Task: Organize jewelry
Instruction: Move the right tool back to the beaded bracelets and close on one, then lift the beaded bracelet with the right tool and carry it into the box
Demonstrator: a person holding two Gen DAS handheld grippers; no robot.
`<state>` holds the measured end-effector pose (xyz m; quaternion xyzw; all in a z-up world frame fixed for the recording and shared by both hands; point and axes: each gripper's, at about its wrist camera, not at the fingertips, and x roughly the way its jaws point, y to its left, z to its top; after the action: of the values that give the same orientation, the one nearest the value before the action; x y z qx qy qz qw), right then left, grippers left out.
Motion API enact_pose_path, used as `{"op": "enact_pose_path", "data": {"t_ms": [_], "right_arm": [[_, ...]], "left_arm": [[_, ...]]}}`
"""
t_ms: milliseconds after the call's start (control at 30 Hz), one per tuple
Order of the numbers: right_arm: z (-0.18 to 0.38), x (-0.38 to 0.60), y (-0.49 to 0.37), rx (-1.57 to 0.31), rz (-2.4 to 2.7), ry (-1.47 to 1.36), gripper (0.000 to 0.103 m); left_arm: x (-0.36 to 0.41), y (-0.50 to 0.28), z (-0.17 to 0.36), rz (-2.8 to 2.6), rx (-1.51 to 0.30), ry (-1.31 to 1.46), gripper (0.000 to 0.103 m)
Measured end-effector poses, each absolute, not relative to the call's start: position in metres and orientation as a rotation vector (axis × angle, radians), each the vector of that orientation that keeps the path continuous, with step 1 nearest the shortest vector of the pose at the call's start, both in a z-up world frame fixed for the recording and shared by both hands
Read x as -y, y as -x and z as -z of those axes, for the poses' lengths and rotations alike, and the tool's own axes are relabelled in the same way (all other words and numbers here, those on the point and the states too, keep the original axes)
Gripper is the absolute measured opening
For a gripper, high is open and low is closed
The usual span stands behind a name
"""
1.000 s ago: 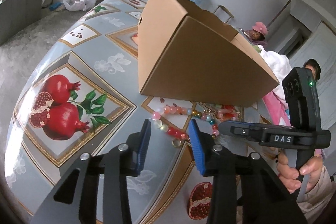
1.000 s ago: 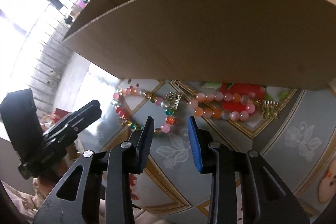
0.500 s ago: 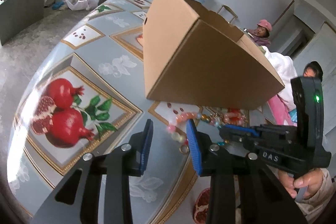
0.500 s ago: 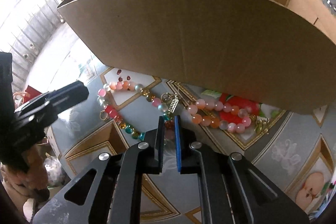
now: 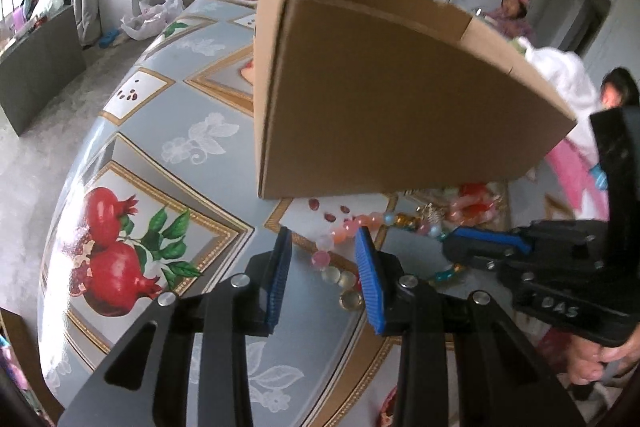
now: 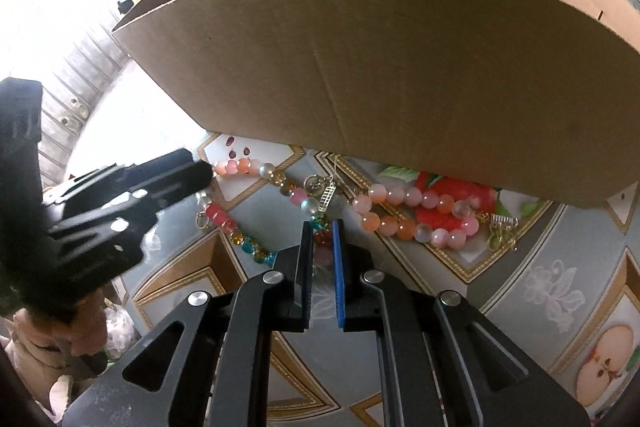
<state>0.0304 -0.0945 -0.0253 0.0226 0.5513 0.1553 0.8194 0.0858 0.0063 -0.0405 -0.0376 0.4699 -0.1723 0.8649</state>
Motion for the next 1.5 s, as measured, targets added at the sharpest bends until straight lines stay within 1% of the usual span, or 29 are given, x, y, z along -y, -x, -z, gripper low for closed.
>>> {"op": "enact_pose_path", "data": {"t_ms": [100,133,167,233,267,300,400,567,800,1067,1300,1500], "right_arm": [[0.024,0.101,-0.029,-1.169,-0.341,-0.064,0.007],[0.025,0.101,-0.031,-1.169,-0.342,-0.068,0.007],[0.026,0.102,-0.031,-1.168,-0.344,-0.071,0.007],[0.026,0.105,-0.03,-1.167,-0.35,-0.077,0.007],[0.026,0.107,-0.03,-1.166,-0.352,-0.079,0.007],[0.025,0.11,-0.03,-1.164,-0.354,-0.081,0.007],[0.022,0.115,-0.03,-1.16,-0.358,-0.087,0.007],[0.016,0.125,-0.028,-1.16,-0.352,-0.104,0.007],[0.012,0.122,-0.027,-1.158,-0.35,-0.083,0.007],[-0.003,0.124,-0.018,-1.13,-0.356,-0.106,0.007],[-0.031,0.132,-0.003,-1.069,-0.367,-0.103,0.007],[-0.081,0.136,0.01,-0.931,-0.397,-0.069,0.007]], "left_arm": [[-0.001,-0.084,0.041,0.348,-0.977,0.036,0.032],[0.002,-0.084,0.041,0.338,-0.975,0.02,0.029],[0.003,-0.084,0.042,0.333,-0.975,0.009,0.024],[0.009,-0.084,0.042,0.325,-0.971,-0.027,0.017],[0.011,-0.083,0.042,0.326,-0.969,-0.04,0.011],[0.014,-0.083,0.042,0.327,-0.965,-0.057,0.01],[0.018,-0.081,0.043,0.338,-0.952,-0.067,0.009],[0.01,-0.081,0.036,0.368,-0.932,0.009,0.009],[0.002,-0.082,0.042,0.377,-0.96,0.058,0.009],[-0.01,-0.072,0.018,0.394,-0.888,0.095,0.009],[-0.013,-0.061,-0.015,0.43,-0.831,0.13,0.009],[-0.017,-0.049,-0.075,0.469,-0.681,0.126,0.009]]}}
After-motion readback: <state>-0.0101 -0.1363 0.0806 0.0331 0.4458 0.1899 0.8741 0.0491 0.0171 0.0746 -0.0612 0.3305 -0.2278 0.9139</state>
